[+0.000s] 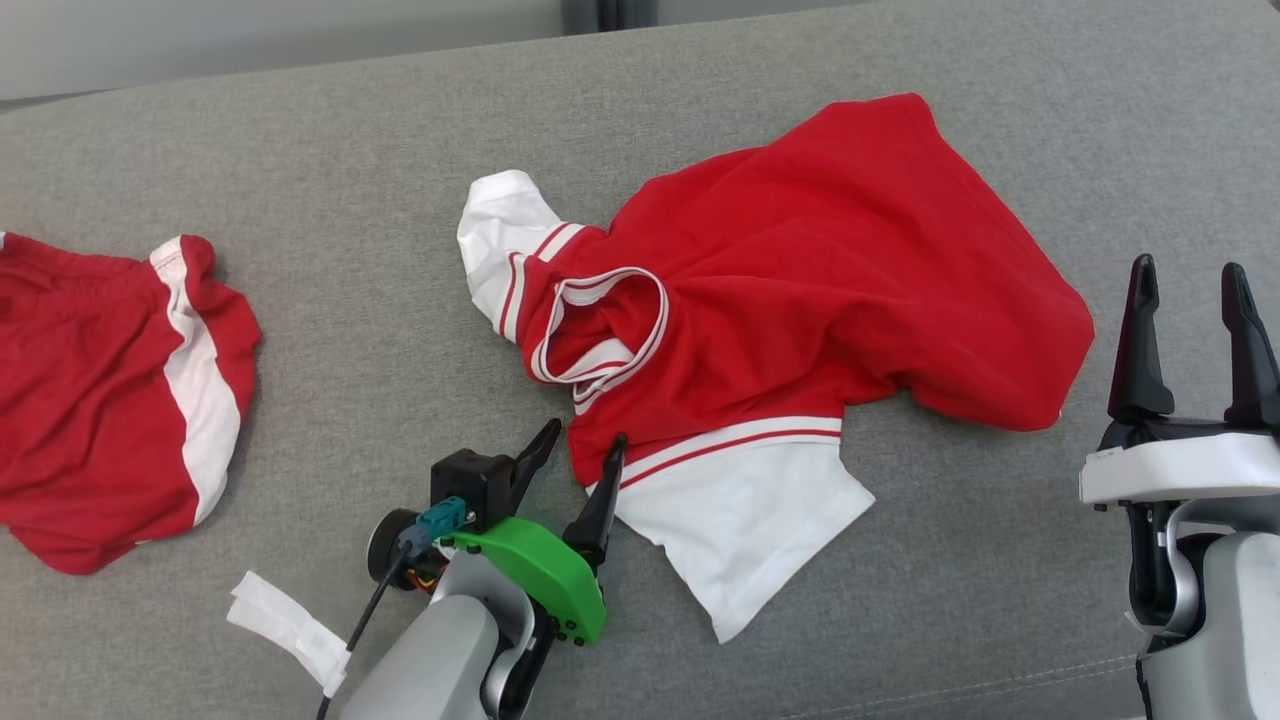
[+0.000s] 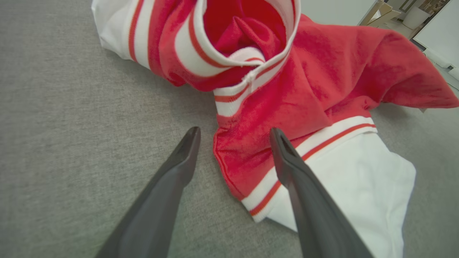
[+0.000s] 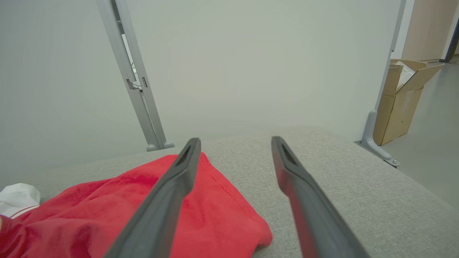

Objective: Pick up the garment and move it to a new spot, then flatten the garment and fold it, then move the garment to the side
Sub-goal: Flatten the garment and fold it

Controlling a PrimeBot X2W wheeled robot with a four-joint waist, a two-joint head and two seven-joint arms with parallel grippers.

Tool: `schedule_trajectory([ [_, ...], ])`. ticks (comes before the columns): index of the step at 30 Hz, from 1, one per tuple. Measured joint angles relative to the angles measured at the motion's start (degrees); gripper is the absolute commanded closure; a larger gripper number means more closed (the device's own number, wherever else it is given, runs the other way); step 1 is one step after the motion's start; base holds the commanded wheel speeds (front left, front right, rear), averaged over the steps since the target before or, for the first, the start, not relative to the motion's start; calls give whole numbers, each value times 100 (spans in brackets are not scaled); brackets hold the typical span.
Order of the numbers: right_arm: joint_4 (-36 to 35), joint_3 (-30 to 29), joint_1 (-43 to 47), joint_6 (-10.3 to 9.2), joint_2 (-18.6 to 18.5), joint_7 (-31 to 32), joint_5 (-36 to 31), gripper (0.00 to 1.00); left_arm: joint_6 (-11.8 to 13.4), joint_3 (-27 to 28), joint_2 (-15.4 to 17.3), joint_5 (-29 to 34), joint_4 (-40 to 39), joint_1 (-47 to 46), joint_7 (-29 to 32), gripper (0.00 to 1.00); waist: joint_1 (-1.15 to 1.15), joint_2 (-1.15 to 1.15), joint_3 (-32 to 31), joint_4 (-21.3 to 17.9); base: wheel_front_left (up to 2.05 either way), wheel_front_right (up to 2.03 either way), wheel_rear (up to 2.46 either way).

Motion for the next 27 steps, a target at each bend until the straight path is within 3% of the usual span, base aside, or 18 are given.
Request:
schedule_trajectory([
  [2, 37, -5, -1, 0, -1, -33, 7, 0, -21, -123, 0, -283, 121, -79, 41, 0, 0, 0, 28, -66, 0, 0, 0],
  [3, 58, -5, -5, 0, 0, -46, 14, 0, -30, -174, -1, -391, 175, -117, 46, 8, 0, 0, 36, -88, 0, 0, 0],
  [5, 102, -4, -13, 0, 0, -68, 38, 0, -30, -345, 2, -506, 309, -241, 44, 91, 0, 0, 50, -131, 0, 0, 0],
  [6, 121, -2, -14, 0, 0, -85, 42, 0, -23, -406, -2, -541, 355, -307, 41, 100, 0, 0, 51, -145, 0, 0, 0],
  [13, 200, -238, -10, 0, 2, -158, 37, 0, 183, -499, 1, -453, 16, -566, -67, 100, 0, 0, -2, -55, 0, 0, 0],
  [19, 355, -746, 26, 0, 2, -210, -94, 0, 312, 60, 57, 268, -1529, -510, -91, 100, 0, 0, -103, 116, 0, 0, 0],
  [27, 555, -1055, 87, 0, 0, -252, -166, 0, 309, 234, 357, 799, -2954, -565, -93, 100, 0, 0, -322, 204, 0, 0, 0],
])
